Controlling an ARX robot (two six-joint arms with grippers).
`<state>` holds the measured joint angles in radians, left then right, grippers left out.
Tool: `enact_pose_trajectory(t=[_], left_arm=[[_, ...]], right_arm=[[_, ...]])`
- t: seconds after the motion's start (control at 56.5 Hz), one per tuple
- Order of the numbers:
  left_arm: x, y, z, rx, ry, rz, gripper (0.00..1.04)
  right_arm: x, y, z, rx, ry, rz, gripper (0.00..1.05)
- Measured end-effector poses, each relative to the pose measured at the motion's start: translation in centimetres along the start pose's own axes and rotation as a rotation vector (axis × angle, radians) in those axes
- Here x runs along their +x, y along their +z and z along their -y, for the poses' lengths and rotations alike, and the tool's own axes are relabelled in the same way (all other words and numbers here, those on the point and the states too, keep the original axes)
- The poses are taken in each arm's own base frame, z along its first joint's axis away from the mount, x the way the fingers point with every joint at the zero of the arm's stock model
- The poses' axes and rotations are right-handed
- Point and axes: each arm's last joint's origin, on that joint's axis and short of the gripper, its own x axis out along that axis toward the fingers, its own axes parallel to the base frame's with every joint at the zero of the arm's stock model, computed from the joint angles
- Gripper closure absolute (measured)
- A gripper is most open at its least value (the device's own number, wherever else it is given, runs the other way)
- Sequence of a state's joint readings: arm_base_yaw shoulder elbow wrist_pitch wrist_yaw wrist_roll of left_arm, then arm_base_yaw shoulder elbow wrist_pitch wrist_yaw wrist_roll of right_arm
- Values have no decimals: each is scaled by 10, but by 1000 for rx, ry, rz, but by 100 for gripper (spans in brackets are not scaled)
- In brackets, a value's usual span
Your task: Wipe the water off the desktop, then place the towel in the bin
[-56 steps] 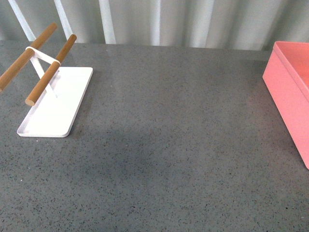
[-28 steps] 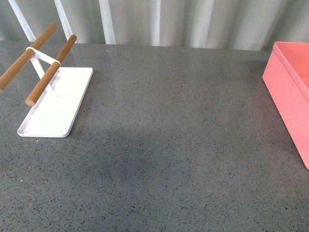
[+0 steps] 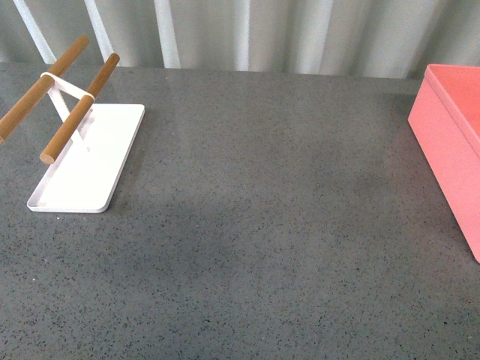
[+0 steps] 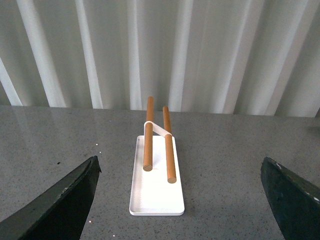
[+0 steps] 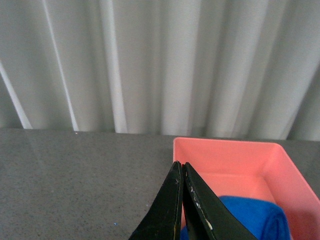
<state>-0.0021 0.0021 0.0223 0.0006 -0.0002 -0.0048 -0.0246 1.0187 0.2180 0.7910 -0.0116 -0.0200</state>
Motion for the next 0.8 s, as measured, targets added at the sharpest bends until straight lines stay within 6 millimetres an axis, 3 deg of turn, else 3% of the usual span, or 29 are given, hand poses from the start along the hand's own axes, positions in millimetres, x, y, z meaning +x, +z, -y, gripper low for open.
enact_pose_trajectory(t=[0.354,0.796], left_arm=[[0,0,0,0,0,0,7],[0,0,0,0,0,0,7]], right_arm=[[-32,-15,-4,2,18,-1,101],[-53,-23,-4,3,15,19,101]])
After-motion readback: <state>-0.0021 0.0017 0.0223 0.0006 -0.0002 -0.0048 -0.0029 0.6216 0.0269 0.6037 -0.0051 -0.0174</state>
